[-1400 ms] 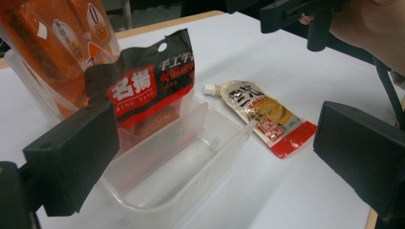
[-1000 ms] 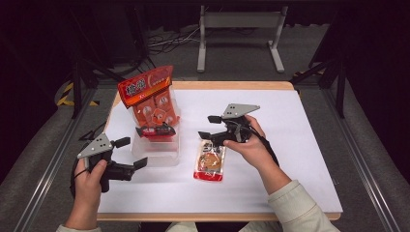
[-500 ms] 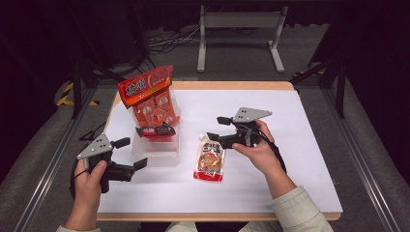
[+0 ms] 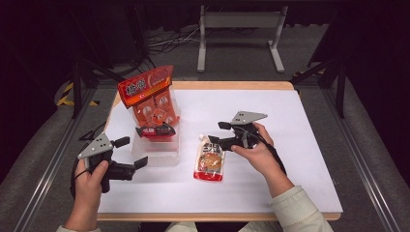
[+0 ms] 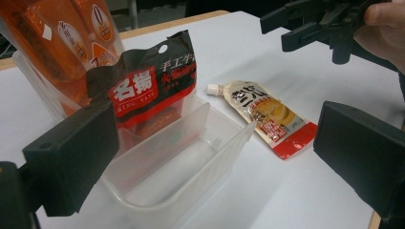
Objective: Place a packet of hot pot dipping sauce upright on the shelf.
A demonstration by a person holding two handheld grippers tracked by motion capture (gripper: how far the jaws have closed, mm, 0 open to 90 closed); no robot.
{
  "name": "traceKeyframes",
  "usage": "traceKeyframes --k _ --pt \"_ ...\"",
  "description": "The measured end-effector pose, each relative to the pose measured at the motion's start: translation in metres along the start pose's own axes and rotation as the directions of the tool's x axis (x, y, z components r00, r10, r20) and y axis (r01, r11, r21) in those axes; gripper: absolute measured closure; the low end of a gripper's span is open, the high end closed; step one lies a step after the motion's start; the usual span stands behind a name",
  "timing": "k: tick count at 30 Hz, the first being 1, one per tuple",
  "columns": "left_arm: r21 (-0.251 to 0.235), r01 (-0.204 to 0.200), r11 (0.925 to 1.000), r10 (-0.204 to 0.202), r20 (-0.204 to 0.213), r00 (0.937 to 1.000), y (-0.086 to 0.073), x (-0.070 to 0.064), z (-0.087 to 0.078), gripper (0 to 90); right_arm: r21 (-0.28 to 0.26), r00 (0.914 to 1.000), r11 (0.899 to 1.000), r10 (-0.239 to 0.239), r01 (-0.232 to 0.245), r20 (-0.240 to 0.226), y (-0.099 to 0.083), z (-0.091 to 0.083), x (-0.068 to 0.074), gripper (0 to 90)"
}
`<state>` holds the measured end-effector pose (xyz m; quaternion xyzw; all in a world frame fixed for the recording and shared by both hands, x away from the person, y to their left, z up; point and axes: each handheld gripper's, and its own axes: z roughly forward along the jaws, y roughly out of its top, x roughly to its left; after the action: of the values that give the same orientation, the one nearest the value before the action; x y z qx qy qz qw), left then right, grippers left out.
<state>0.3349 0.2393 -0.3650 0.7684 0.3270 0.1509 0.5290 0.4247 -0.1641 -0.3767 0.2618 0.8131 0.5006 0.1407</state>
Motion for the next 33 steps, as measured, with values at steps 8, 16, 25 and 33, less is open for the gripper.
traceKeyframes --k 8,16,25,33 --pt "0.003 0.005 1.0 -0.005 0.002 1.0 -0.001 0.0 0.0 2.6 0.069 0.9997 0.997 0.023 -0.022 -0.007 -0.009 0.011 -0.004 35.3" --pt "0.0 0.004 1.0 -0.004 0.005 1.0 -0.001 0.0 0.001 2.6 0.159 0.9993 0.987 0.031 -0.028 -0.019 -0.019 0.025 -0.004 34.6" --pt "0.003 0.001 1.0 -0.001 0.006 1.0 -0.001 -0.001 0.001 2.6 0.196 0.9956 0.976 0.093 -0.089 -0.009 -0.034 0.035 -0.016 34.6" --pt "0.008 0.01 0.9999 -0.01 0.009 0.9999 -0.002 -0.002 0.001 2.6 0.241 0.995 0.965 0.094 -0.099 0.033 -0.042 0.043 -0.021 34.5"
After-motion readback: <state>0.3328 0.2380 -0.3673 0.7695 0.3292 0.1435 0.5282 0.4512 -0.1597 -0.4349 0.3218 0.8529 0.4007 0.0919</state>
